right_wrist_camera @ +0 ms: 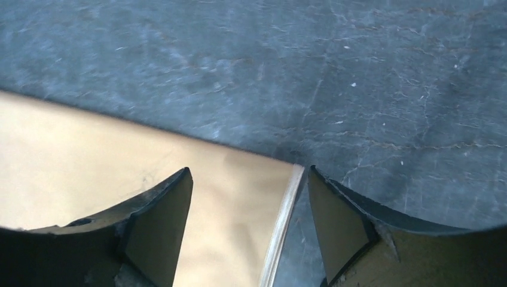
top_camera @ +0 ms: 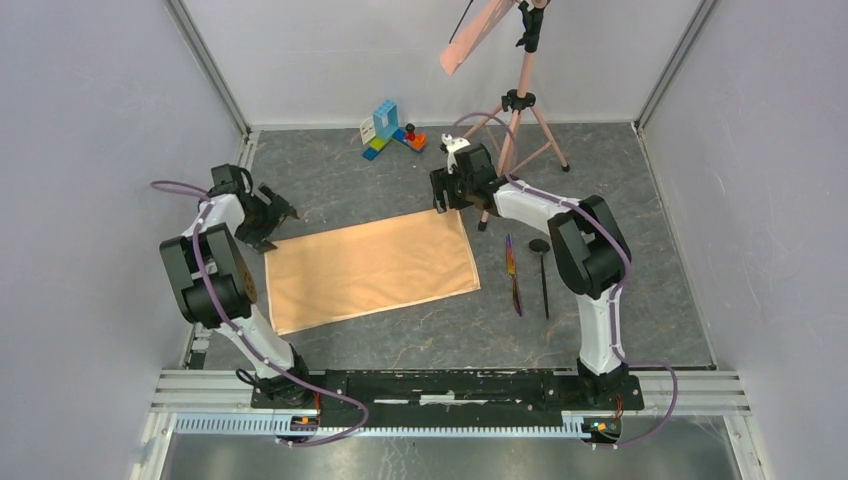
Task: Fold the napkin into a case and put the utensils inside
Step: Smooth out the rectangle-folded napkin at the center of the board, then pick up the rectangle-folded napkin from the center of the board.
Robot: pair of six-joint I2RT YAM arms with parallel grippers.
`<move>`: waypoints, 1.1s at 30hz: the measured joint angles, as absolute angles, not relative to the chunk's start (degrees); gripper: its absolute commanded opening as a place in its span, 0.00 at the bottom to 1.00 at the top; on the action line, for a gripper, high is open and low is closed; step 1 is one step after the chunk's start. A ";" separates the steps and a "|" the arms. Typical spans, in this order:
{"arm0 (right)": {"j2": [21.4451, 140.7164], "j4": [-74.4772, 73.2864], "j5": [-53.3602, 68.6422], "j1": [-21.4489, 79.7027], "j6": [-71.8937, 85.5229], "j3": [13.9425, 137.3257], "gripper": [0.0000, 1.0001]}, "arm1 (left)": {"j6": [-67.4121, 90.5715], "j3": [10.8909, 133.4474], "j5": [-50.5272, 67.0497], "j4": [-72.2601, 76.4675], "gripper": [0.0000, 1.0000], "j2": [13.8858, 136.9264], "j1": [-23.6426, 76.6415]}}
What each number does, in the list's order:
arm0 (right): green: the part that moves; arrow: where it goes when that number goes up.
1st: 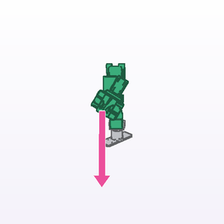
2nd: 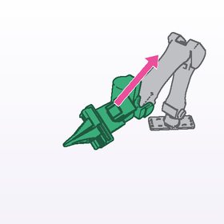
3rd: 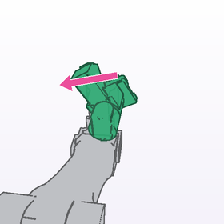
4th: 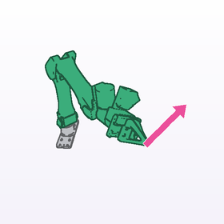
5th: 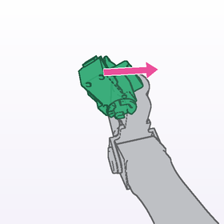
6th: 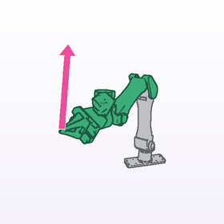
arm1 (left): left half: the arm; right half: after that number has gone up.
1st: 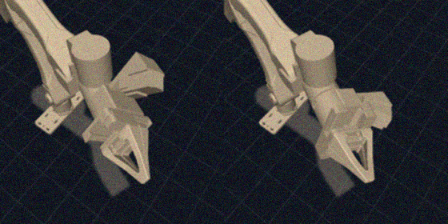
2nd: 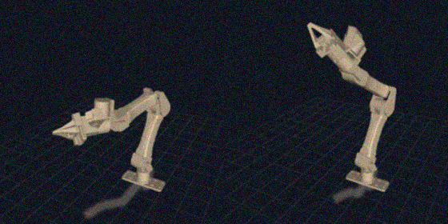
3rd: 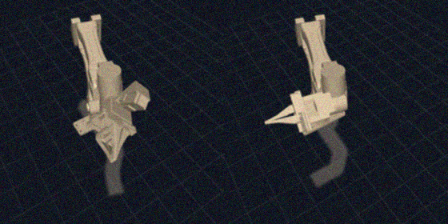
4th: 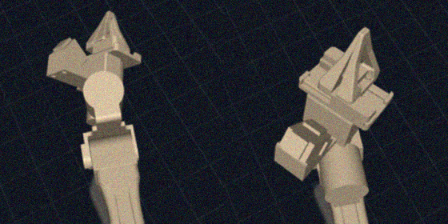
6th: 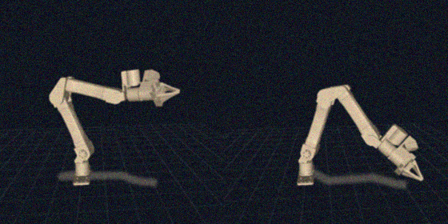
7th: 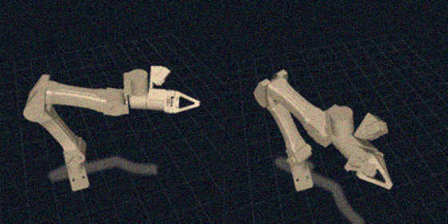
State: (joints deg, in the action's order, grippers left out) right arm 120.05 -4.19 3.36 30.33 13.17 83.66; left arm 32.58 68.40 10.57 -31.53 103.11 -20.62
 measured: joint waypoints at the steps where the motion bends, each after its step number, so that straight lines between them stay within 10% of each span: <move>1: 119.39 -6.46 2.55 30.76 12.51 84.82 0.80 | 32.56 68.05 10.44 -31.51 1.00 101.56 -20.10; 12: 99.55 -23.73 1.45 41.32 17.72 81.62 0.87 | 29.10 63.53 12.78 -28.82 1.00 79.61 -6.33; 33: 117.54 -47.42 1.34 33.32 14.76 90.02 0.67 | 27.75 62.30 22.85 -25.69 1.00 70.52 2.76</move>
